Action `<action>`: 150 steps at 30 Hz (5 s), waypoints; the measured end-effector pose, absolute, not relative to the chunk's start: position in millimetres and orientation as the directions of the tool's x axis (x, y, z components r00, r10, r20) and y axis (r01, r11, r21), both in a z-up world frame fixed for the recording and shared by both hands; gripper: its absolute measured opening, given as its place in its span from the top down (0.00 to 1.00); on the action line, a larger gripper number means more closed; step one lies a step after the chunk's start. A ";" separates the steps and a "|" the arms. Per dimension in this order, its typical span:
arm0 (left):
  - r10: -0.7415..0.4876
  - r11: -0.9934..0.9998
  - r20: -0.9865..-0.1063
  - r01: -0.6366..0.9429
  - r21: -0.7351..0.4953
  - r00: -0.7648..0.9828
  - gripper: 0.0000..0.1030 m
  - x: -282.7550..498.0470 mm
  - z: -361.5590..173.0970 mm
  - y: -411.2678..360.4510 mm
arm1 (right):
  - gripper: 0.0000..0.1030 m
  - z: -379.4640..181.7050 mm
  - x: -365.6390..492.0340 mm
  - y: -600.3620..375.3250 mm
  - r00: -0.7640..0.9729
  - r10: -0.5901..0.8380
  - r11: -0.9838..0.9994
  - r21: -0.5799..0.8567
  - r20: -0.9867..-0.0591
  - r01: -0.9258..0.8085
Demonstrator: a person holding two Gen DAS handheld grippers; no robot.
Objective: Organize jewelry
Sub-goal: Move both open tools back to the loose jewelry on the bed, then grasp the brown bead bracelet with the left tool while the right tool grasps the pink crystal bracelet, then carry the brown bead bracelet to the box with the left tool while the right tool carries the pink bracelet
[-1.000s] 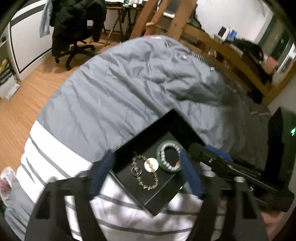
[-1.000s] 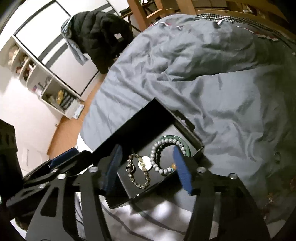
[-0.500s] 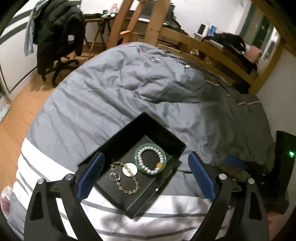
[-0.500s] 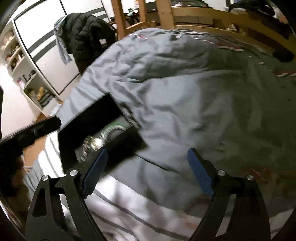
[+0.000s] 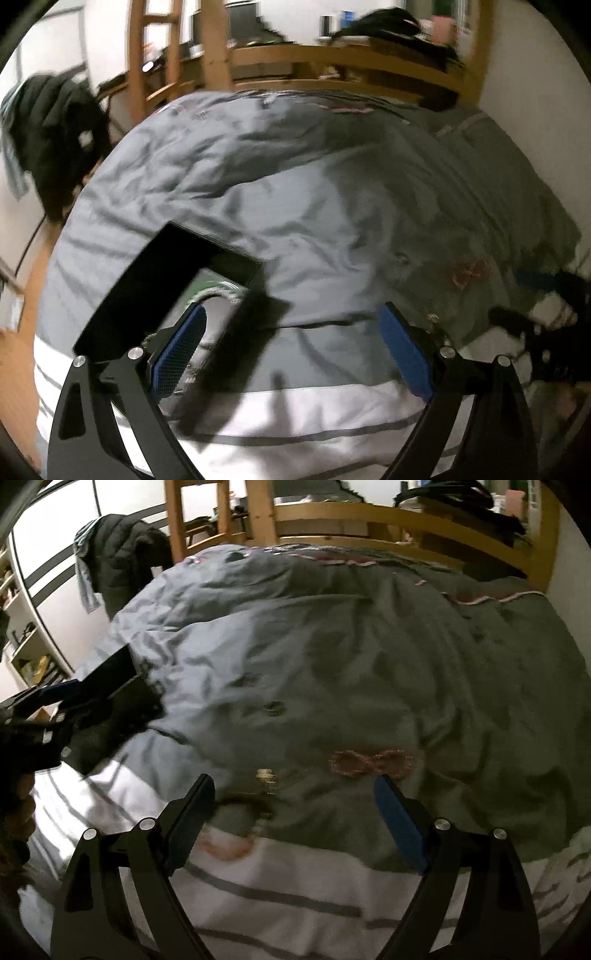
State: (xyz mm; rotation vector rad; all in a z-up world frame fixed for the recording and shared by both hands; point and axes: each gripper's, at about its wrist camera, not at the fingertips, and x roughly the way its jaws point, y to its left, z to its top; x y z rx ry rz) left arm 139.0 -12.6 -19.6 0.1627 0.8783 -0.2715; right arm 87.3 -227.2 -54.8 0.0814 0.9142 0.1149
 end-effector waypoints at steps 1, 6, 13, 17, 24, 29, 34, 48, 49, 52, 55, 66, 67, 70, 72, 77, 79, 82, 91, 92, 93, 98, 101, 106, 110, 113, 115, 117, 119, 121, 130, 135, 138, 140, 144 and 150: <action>-0.174 0.945 -0.774 0.324 0.042 0.609 0.10 135.6 -21.4 -20.8 | 0.15 -57.4 86.5 -235.1 0.607 0.128 0.991 0.120 -0.784 -0.054; -0.229 0.881 -0.772 0.464 0.094 0.592 0.10 113.0 -36.5 -62.9 | 0.17 -69.7 88.1 -267.6 0.635 0.106 0.991 0.133 -0.765 -0.005; -0.262 0.779 -0.810 0.610 0.143 0.524 0.10 85.5 -69.7 -116.0 | 0.23 -114.3 99.2 -304.4 0.638 0.142 0.961 0.260 -0.757 0.094; -0.243 0.758 -0.827 0.631 0.165 0.507 0.10 83.1 -90.3 -133.2 | 0.29 -125.6 112.3 -305.2 0.661 0.136 0.960 0.263 -0.738 0.096; -0.252 0.746 -0.877 0.659 0.093 0.409 0.38 99.6 -120.0 -137.9 | 0.39 -142.2 130.2 -282.9 0.645 0.101 0.986 0.162 -0.758 0.036; -0.296 0.741 -0.879 0.671 0.035 0.373 0.57 101.1 -115.0 -133.3 | 0.78 -135.2 127.6 -294.7 0.672 0.084 0.982 0.174 -0.736 0.068; -0.333 0.741 -0.877 0.671 -0.016 0.346 0.72 102.1 -107.0 -125.9 | 0.86 -117.9 117.4 -300.6 0.739 0.082 0.974 0.212 -0.668 0.084; -0.417 0.734 -0.838 0.674 -0.082 0.353 0.91 101.7 -80.9 -112.7 | 0.86 -97.2 107.8 -301.9 0.806 0.186 0.943 0.331 -0.562 0.014; -0.411 0.734 -0.841 0.674 -0.077 0.352 0.91 101.1 -81.5 -113.3 | 0.86 -97.7 108.3 -301.4 0.802 0.188 0.945 0.328 -0.568 0.011; -0.388 0.741 -0.853 0.668 -0.063 0.350 0.90 102.3 -86.7 -117.5 | 0.64 -110.8 117.8 -296.8 0.748 0.152 0.960 0.277 -0.646 0.045; -0.346 0.750 -0.872 0.661 -0.035 0.345 0.40 103.6 -96.6 -123.7 | 0.29 -125.3 120.2 -291.2 0.728 0.153 0.963 0.266 -0.669 0.042; -0.308 0.740 -0.891 0.672 -0.004 0.334 0.79 100.6 -109.2 -131.0 | 0.84 -135.0 122.8 -298.0 0.717 0.108 0.969 0.234 -0.689 0.079; -0.321 0.741 -0.889 0.671 -0.021 0.327 0.80 101.9 -107.8 -128.8 | 0.85 -132.8 121.1 -300.9 0.728 0.119 0.963 0.256 -0.676 0.080; -0.353 0.754 -0.877 0.654 -0.061 0.325 0.92 105.3 -102.1 -120.5 | 0.85 -121.5 115.9 -310.2 0.771 0.157 0.942 0.329 -0.617 0.071; -0.376 0.761 -0.865 0.644 -0.084 0.331 0.92 110.1 -96.9 -114.5 | 0.85 -116.5 113.0 -312.7 0.788 0.161 0.936 0.346 -0.595 0.069; -0.390 0.768 -0.857 0.633 -0.100 0.337 0.92 115.0 -93.9 -109.8 | 0.86 -116.4 114.8 -312.1 0.783 0.170 0.932 0.356 -0.599 0.071; -0.383 0.774 -0.860 0.625 -0.100 0.337 0.92 115.1 -95.6 -109.4 | 0.86 -114.4 114.0 -311.4 0.786 0.177 0.930 0.361 -0.592 0.063; -0.392 0.781 -0.853 0.615 -0.110 0.344 0.92 120.5 -91.9 -107.3 | 0.86 -109.4 112.1 -312.0 0.798 0.188 0.926 0.374 -0.572 0.050; -0.408 0.793 -0.822 0.600 -0.103 0.398 0.92 113.8 -68.1 -98.7 | 0.86 -93.0 108.5 -305.5 0.804 0.195 0.931 0.364 -0.562 0.028; -0.410 0.794 -0.818 0.599 -0.102 0.404 0.92 114.1 -65.1 -98.5 | 0.86 -91.9 108.1 -303.4 0.797 0.192 0.936 0.351 -0.573 0.027; -0.409 0.797 -0.812 0.597 -0.095 0.417 0.92 111.8 -60.0 -97.8 | 0.86 -91.5 107.8 -299.3 0.777 0.189 0.944 0.330 -0.600 0.025; -0.392 0.817 -0.791 0.572 -0.065 0.469 0.92 100.9 -41.5 -90.2 | 0.89 -93.6 101.0 -286.8 0.695 0.171 0.962 0.271 -0.698 0.036; -0.384 0.829 -0.785 0.556 -0.060 0.487 0.92 96.4 -32.3 -83.9 | 0.90 -88.5 92.1 -279.4 0.676 0.169 0.968 0.249 -0.718 0.023; -0.388 0.843 -0.769 0.533 -0.074 0.507 0.92 91.2 -18.0 -71.4 | 0.90 -69.8 75.6 -268.1 0.681 0.160 0.974 0.226 -0.714 0.009; -0.391 0.852 -0.761 0.516 -0.087 0.517 0.92 90.9 -8.4 -63.0 | 0.90 -57.0 68.6 -261.3 0.679 0.165 0.973 0.231 -0.716 0.008; -0.390 0.859 -0.755 0.503 -0.093 0.527 0.92 90.6 -1.5 -55.7 | 0.90 -46.3 62.2 -255.0 0.682 0.171 0.972 0.234 -0.711 0.000; -0.382 0.868 -0.753 0.488 -0.093 0.536 0.92 91.9 2.5 -50.1 | 0.89 -40.0 60.1 -250.7 0.681 0.171 0.973 0.229 -0.712 -0.005; -0.371 0.876 -0.753 0.473 -0.091 0.543 0.92 93.7 5.4 -45.2 | 0.89 -32.7 58.1 -246.1 0.683 0.174 0.974 0.227 -0.710 -0.011; -0.363 0.884 -0.750 0.460 -0.089 0.553 0.92 95.2 8.5 -39.6 | 0.90 -26.5 57.1 -241.0 0.685 0.176 0.975 0.221 -0.707 -0.022; -0.355 0.891 -0.746 0.445 -0.088 0.564 0.92 96.1 11.0 -35.4 | 0.89 -20.9 58.1 -234.8 0.684 0.176 0.977 0.210 -0.708 -0.033; -0.326 0.915 -0.733 0.395 -0.085 0.598 0.92 99.2 26.6 -8.3 | 0.89 4.9 64.4 -203.4 0.678 0.176 0.983 0.161 -0.713 -0.086; -0.292 0.939 -0.721 0.330 -0.093 0.629 0.92 105.8 35.4 20.3 | 0.89 14.2 71.2 -179.6 0.677 0.186 0.982 0.140 -0.712 -0.124; -0.270 0.951 -0.721 0.294 -0.095 0.639 0.92 110.4 38.6 35.6 | 0.89 18.4 78.8 -160.5 0.674 0.201 0.979 0.135 -0.710 -0.150; -0.248 0.961 -0.723 0.259 -0.099 0.644 0.92 113.9 40.1 47.6 | 0.89 20.3 82.0 -148.9 0.673 0.211 0.977 0.133 -0.709 -0.166; -0.232 0.970 -0.726 0.206 -0.126 0.648 0.92 118.9 43.5 66.4 | 0.89 22.9 91.3 -124.7 0.669 0.224 0.973 0.120 -0.709 -0.199; -0.195 0.980 -0.742 0.158 -0.121 0.641 0.92 122.7 43.2 83.8 | 0.89 24.0 107.5 -95.4 0.659 0.239 0.966 0.106 -0.713 -0.236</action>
